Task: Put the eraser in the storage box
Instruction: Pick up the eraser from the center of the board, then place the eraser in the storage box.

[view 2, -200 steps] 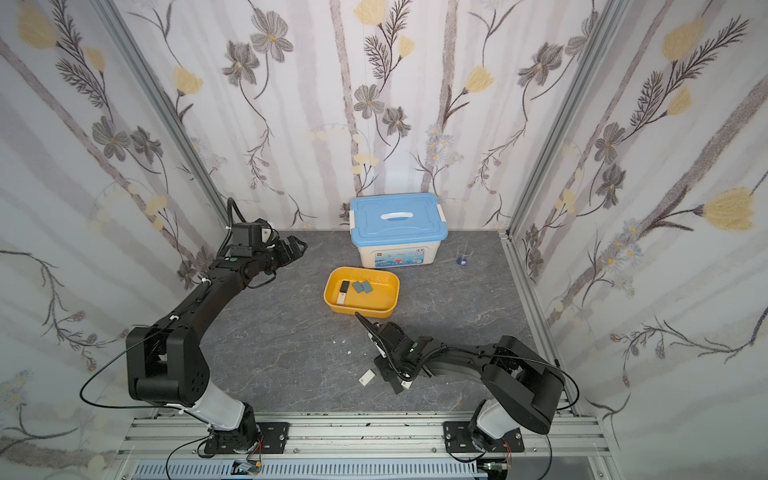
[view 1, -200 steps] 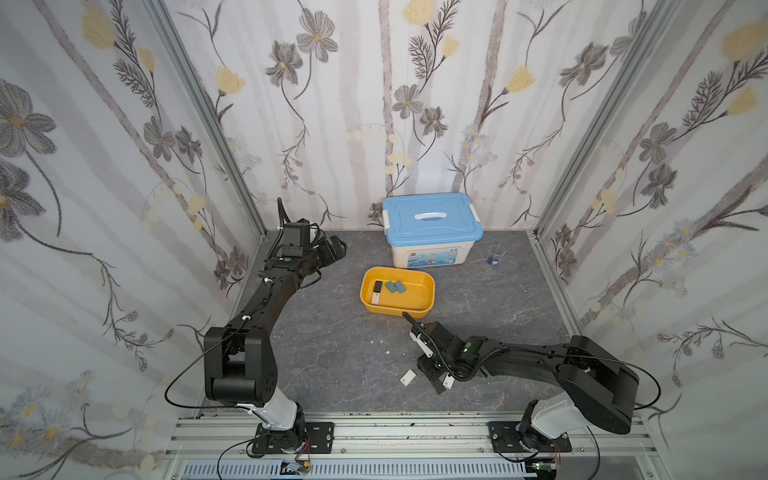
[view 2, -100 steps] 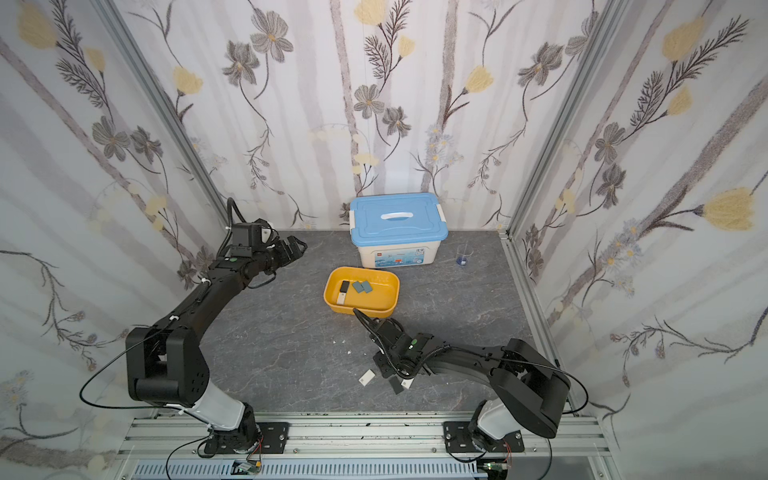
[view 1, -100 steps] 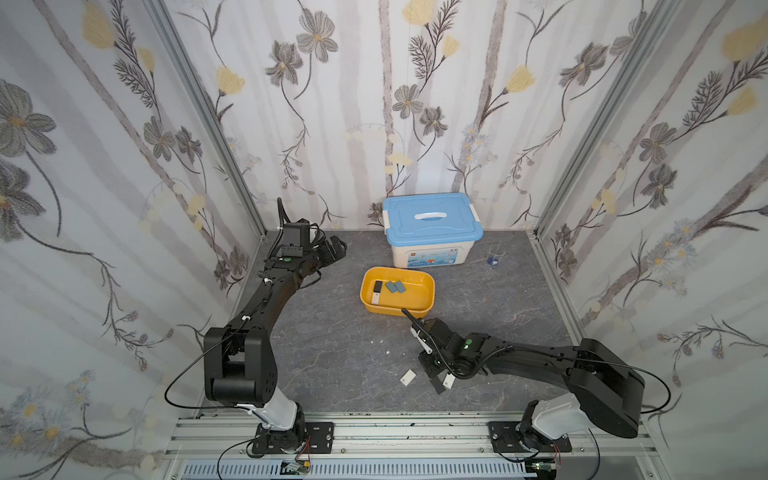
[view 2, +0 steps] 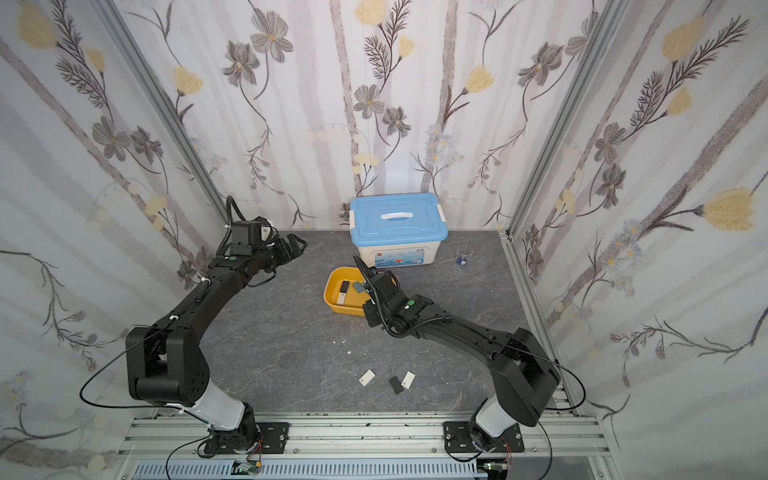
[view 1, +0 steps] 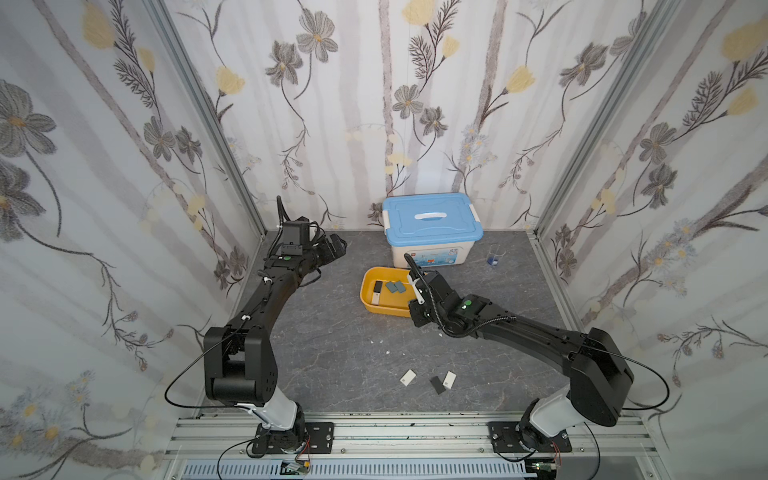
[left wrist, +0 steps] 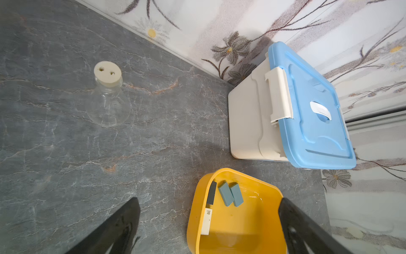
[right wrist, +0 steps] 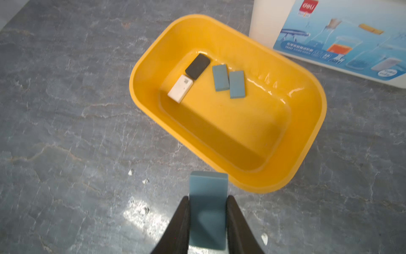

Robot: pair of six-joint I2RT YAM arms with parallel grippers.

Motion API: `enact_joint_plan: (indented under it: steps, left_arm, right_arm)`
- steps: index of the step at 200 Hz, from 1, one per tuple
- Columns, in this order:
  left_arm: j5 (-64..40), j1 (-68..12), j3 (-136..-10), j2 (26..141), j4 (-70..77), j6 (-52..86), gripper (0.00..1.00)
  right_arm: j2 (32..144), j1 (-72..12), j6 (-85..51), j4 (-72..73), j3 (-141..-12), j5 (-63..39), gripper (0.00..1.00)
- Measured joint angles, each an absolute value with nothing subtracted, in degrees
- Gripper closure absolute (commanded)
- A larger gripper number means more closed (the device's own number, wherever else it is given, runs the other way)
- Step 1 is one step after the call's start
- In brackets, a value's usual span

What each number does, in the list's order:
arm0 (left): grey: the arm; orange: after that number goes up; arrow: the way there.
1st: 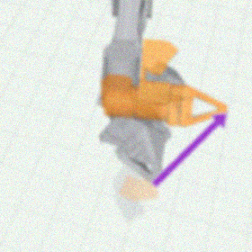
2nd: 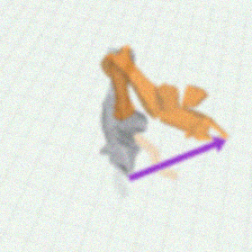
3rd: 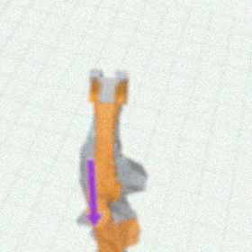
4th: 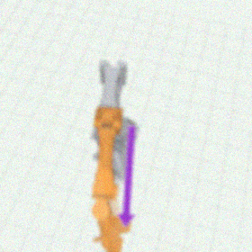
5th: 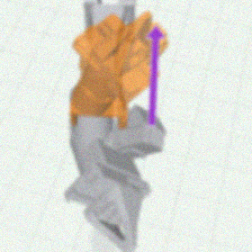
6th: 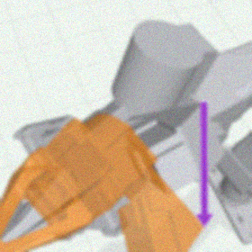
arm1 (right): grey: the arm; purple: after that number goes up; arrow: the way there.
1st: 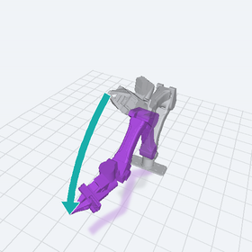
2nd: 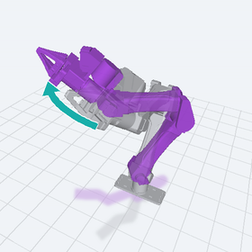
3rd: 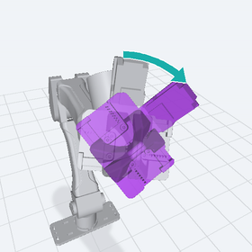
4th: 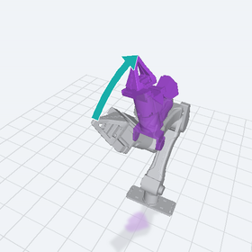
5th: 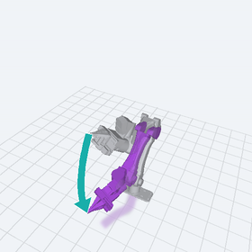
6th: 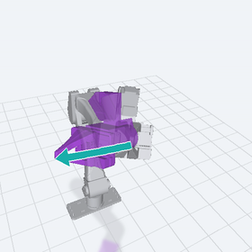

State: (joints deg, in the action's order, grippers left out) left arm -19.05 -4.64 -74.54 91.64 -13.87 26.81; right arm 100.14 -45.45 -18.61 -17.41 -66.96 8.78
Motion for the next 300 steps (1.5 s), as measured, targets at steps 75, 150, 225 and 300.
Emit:
enact_joint_plan:
  steps: [75,150,225,300]
  left_arm:
    - [-19.07,-4.64,-77.08,93.27,-13.93,26.96,0.0]
    - [-19.09,-4.64,-78.96,94.54,-13.96,26.96,0.0]
    - [-19.09,-4.64,-79.15,95.33,-13.96,26.96,0.0]
    - [-19.11,-4.64,-80.05,96.53,-14.17,26.94,0.0]
  right_arm:
    - [114.67,-38.63,-14.87,-15.31,-78.65,6.94,0.71]
    - [122.91,-37.17,-14.48,-15.11,-82.76,5.74,0.71]
    - [128.01,-35.46,-14.48,-15.35,-85.76,6.24,0.71]
    - [132.44,-34.15,-14.48,-15.4,-90.06,6.46,0.69]
